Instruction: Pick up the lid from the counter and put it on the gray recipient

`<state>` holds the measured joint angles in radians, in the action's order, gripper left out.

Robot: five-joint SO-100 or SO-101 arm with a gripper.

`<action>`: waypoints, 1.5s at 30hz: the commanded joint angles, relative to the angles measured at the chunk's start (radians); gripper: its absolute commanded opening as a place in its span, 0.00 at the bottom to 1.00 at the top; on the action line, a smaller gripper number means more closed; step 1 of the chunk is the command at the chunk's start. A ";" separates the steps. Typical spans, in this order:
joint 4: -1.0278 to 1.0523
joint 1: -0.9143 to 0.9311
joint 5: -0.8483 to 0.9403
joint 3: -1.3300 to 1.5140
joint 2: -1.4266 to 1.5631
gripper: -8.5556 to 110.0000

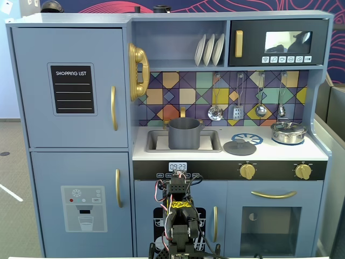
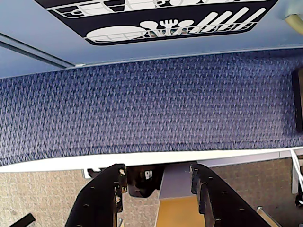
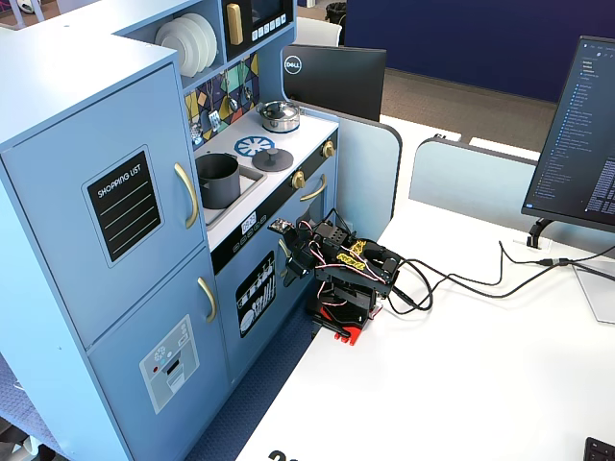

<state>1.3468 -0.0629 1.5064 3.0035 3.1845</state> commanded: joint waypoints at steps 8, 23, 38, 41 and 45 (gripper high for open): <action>0.184 0.100 0.011 -0.002 -0.006 0.07; -0.330 0.347 0.173 -0.307 -0.072 0.07; -0.913 0.618 0.192 -0.397 -0.149 0.07; -0.976 0.657 0.195 -0.396 -0.187 0.07; -1.117 0.678 0.156 -0.388 -0.265 0.14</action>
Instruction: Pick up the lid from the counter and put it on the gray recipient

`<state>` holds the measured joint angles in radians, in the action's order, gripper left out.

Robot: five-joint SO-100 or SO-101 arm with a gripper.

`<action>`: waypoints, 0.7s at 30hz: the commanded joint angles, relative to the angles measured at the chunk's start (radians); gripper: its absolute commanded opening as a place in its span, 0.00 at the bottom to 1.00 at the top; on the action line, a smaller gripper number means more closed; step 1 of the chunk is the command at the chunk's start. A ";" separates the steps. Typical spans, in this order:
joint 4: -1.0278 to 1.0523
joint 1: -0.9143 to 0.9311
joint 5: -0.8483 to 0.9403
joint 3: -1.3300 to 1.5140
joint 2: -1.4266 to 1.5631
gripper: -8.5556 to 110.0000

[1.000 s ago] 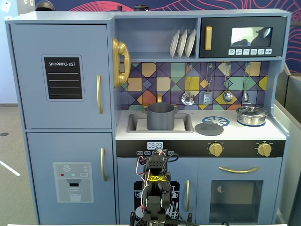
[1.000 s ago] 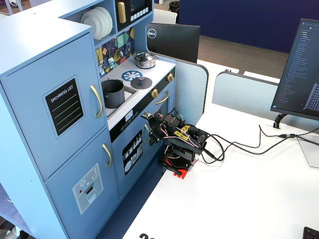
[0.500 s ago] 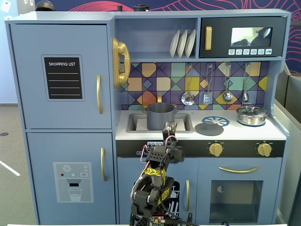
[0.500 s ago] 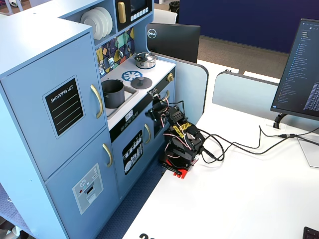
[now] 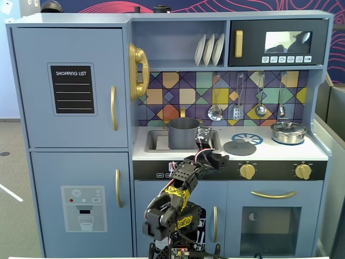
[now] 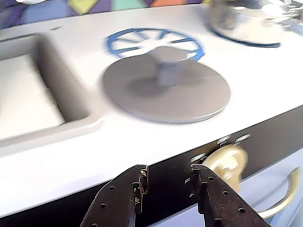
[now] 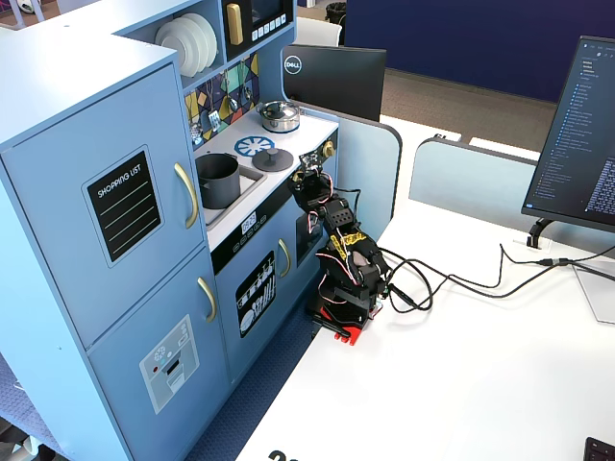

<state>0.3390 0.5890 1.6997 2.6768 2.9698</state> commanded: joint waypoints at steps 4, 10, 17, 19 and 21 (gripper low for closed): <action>-0.339 0.023 -0.098 -0.034 -0.160 0.23; -0.578 0.026 -0.094 -0.035 -0.353 0.26; -0.598 0.040 -0.110 -0.123 -0.511 0.26; -0.598 0.040 -0.109 -0.156 -0.552 0.25; -0.600 0.040 -0.107 -0.189 -0.589 0.25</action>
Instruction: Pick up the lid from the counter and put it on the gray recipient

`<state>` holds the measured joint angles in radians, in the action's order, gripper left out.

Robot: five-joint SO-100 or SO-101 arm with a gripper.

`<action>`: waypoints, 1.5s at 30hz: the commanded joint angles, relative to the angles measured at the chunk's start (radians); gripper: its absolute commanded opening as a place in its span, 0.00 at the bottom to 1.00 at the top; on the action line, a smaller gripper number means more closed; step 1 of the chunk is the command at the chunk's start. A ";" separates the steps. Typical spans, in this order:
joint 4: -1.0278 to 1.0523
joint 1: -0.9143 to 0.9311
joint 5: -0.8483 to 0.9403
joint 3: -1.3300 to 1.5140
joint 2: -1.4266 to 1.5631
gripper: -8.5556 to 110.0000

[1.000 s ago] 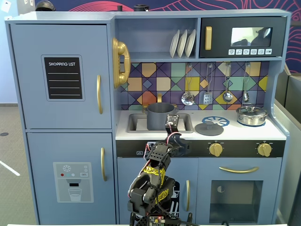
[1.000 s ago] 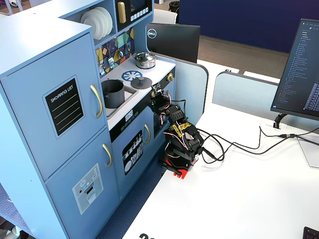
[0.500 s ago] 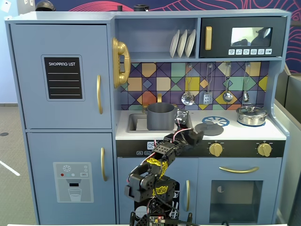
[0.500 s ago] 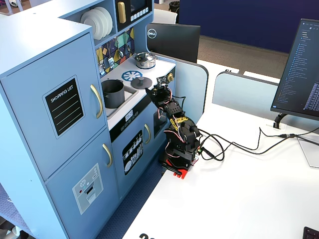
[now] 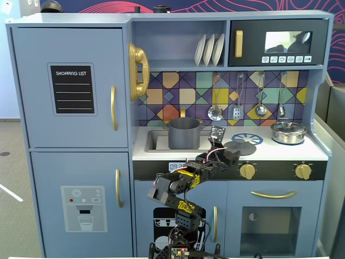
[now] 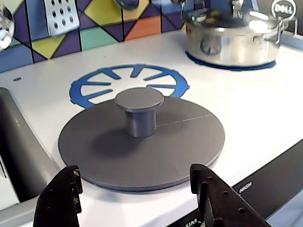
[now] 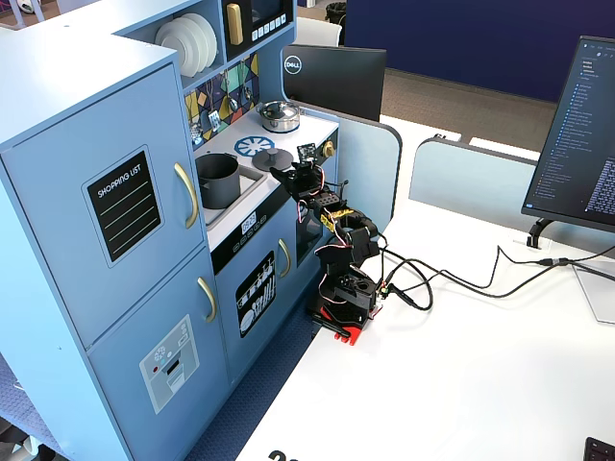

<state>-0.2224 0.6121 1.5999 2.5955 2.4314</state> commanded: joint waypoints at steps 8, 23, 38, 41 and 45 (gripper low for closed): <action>-0.048 0.005 -0.003 -0.227 -0.173 0.24; -0.124 0.005 0.002 -0.431 -0.457 0.23; -0.183 -0.014 -0.003 -0.494 -0.594 0.07; -0.206 -0.025 -0.025 -0.488 -0.589 0.07; -0.213 -0.029 -0.021 -0.488 -0.580 0.07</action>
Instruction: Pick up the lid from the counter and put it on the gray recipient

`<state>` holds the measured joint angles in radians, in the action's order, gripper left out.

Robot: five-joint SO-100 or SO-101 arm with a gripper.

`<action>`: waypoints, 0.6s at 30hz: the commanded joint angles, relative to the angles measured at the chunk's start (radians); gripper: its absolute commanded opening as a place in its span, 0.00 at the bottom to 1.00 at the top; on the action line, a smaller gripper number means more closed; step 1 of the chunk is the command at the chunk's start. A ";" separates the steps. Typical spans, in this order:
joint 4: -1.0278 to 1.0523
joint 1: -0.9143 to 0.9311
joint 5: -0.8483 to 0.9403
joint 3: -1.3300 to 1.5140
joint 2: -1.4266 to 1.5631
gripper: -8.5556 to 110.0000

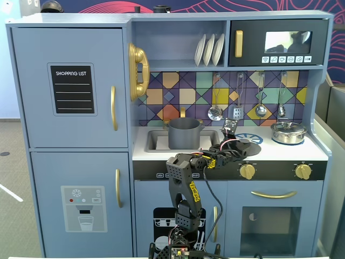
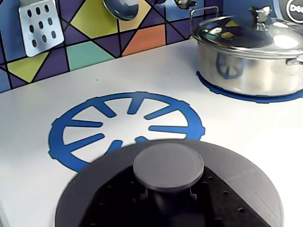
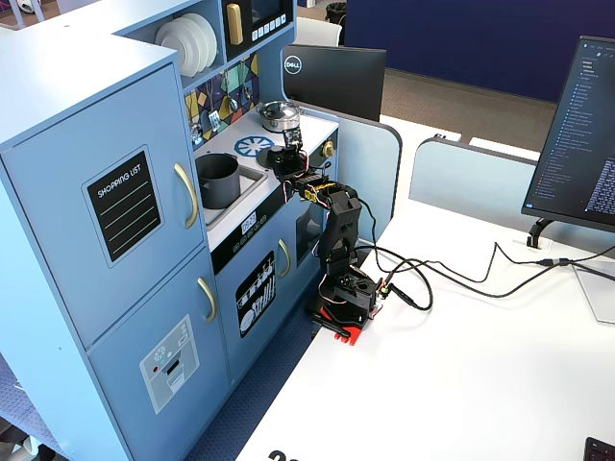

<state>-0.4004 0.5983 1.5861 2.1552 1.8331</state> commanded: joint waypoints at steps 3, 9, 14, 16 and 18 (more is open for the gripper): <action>-0.034 -0.017 -0.002 -0.052 0.028 0.07; -0.018 -0.026 0.026 -0.084 0.066 0.07; 0.055 -0.032 0.044 -0.137 0.123 0.07; 0.098 -0.037 0.051 -0.158 0.152 0.07; 0.138 -0.046 0.054 -0.175 0.183 0.07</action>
<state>-0.2991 0.5768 1.6291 2.0785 1.9006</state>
